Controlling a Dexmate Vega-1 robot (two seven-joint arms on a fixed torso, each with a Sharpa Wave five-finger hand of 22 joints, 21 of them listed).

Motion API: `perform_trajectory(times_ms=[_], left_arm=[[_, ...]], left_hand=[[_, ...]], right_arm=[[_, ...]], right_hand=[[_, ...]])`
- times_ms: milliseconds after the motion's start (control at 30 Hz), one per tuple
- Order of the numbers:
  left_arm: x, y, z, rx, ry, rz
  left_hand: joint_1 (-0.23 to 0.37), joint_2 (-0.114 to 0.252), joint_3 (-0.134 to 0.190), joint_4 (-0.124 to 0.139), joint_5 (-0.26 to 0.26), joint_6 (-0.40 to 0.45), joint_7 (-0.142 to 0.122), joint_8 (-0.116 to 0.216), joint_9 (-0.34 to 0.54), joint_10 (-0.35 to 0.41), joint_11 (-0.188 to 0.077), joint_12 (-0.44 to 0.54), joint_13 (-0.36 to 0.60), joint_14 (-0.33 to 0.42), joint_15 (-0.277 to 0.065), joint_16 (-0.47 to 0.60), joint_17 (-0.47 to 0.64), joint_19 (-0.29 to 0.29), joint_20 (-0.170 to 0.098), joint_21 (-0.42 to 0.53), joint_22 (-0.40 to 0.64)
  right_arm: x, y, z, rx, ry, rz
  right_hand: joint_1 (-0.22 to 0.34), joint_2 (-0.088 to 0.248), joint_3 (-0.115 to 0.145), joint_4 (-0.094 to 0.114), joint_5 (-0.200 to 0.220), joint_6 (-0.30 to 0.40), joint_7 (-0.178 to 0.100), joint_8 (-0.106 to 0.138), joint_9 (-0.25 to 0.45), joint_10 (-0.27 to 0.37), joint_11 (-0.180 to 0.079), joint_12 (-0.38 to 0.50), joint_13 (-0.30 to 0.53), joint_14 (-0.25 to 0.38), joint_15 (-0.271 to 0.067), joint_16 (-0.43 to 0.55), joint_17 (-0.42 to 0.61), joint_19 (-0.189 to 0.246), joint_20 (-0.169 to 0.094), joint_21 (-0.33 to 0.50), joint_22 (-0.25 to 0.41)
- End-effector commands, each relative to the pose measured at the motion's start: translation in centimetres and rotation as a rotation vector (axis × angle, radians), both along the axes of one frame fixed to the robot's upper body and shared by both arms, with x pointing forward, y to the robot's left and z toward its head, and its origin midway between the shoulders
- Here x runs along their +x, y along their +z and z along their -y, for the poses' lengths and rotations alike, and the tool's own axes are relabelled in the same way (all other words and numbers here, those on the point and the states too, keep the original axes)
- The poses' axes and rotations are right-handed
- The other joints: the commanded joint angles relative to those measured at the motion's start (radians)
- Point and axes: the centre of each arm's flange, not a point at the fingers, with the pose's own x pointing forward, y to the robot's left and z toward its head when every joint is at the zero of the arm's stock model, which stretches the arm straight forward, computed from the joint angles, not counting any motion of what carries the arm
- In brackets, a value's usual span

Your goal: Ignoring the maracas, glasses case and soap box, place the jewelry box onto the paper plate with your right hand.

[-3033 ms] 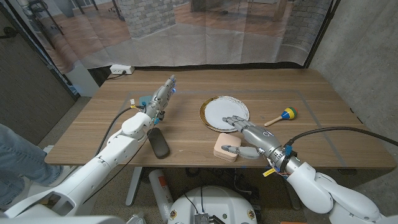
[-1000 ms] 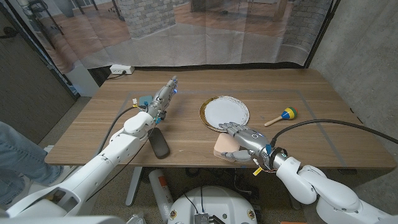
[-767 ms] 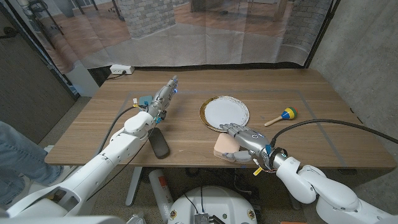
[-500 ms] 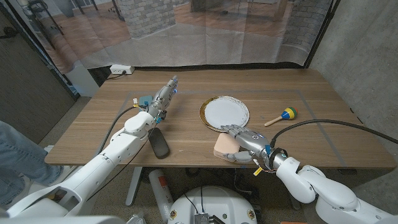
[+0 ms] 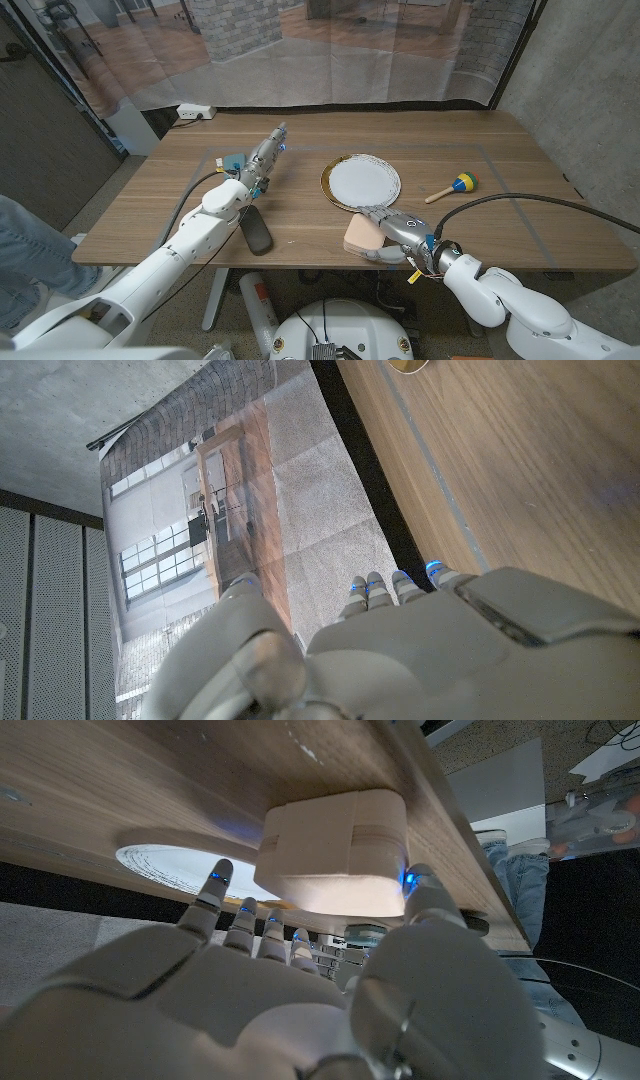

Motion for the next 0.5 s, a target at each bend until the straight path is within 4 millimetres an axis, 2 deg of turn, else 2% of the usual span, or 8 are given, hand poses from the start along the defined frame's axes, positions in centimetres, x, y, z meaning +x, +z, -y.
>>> perform_trajectory(times_ms=[33, 200, 267, 367, 433, 500], left_arm=[[0.65, -0.25, 0.27, 0.011, -0.006, -0.018], [0.94, -0.23, 0.31, 0.016, -0.005, -0.029], [1.03, -0.18, 0.44, 0.019, -0.005, -0.031], [1.16, -0.10, 0.65, 0.021, -0.007, -0.033], [1.23, -0.06, 0.81, 0.023, -0.009, -0.034], [1.26, -0.01, 0.96, 0.026, -0.010, -0.034]], left_hand=[[0.004, 0.005, -0.002, -0.001, -0.004, 0.002, -0.004, 0.002, 0.003, 0.002, -0.006, -0.002, 0.005, -0.027, -0.006, 0.002, 0.003, -0.084, 0.008, 0.004, 0.005], [0.004, 0.005, -0.003, -0.001, -0.005, 0.002, -0.005, 0.002, 0.003, 0.003, -0.005, -0.002, 0.005, -0.027, -0.006, 0.002, 0.003, -0.084, 0.009, 0.004, 0.005], [0.004, 0.006, -0.003, -0.001, -0.005, 0.002, -0.005, 0.002, 0.003, 0.003, -0.005, -0.002, 0.005, -0.027, -0.006, 0.002, 0.003, -0.085, 0.010, 0.004, 0.005], [0.004, 0.006, -0.003, -0.001, -0.005, 0.002, -0.005, 0.002, 0.003, 0.002, -0.005, -0.002, 0.005, -0.027, -0.005, 0.002, 0.003, -0.086, 0.012, 0.004, 0.005], [0.005, 0.006, -0.004, -0.001, -0.005, 0.002, -0.005, 0.002, 0.003, 0.001, -0.005, -0.003, 0.005, -0.028, -0.004, 0.001, 0.003, -0.086, 0.013, 0.004, 0.005], [0.005, 0.007, -0.004, -0.001, -0.005, 0.002, -0.005, 0.002, 0.003, 0.001, -0.006, -0.003, 0.005, -0.028, -0.005, 0.001, 0.003, -0.086, 0.013, 0.004, 0.005]], right_arm=[[0.65, -0.27, 0.18, 0.009, -0.005, -0.036], [0.83, -0.42, 0.30, 0.023, -0.006, -0.049], [0.87, -0.44, 0.39, 0.031, -0.007, -0.053], [0.90, -0.44, 0.52, 0.038, -0.008, -0.050], [0.90, -0.46, 0.59, 0.044, -0.008, -0.050], [0.86, -0.44, 0.68, 0.052, -0.008, -0.045]], right_hand=[[0.011, -0.005, -0.006, 0.001, 0.009, -0.009, 0.001, 0.009, 0.002, 0.003, 0.002, 0.009, 0.006, 0.009, -0.002, 0.004, 0.004, 0.008, 0.001, -0.005, 0.004], [0.012, -0.003, -0.007, 0.004, 0.012, -0.006, 0.001, 0.011, 0.002, 0.012, 0.002, 0.015, 0.006, 0.033, -0.004, 0.012, 0.004, 0.024, 0.000, -0.005, 0.004], [0.016, 0.004, -0.008, 0.010, 0.021, -0.001, 0.000, 0.016, 0.001, 0.055, -0.004, 0.034, 0.009, 0.088, -0.028, 0.026, 0.008, 0.086, -0.003, 0.005, 0.007], [0.019, 0.006, -0.009, 0.012, 0.026, 0.005, 0.004, 0.019, 0.001, 0.100, -0.010, 0.053, 0.014, 0.137, -0.043, 0.038, 0.011, 0.141, -0.003, 0.014, 0.008], [0.027, 0.008, -0.008, 0.012, 0.030, 0.014, 0.002, 0.023, 0.001, 0.144, -0.016, 0.073, 0.020, 0.186, -0.059, 0.048, 0.015, 0.193, -0.005, 0.023, 0.009], [0.035, 0.012, -0.006, 0.011, 0.034, 0.021, 0.003, 0.025, 0.001, 0.173, -0.030, 0.086, 0.026, 0.234, -0.081, 0.060, 0.018, 0.235, -0.015, 0.031, 0.010]])
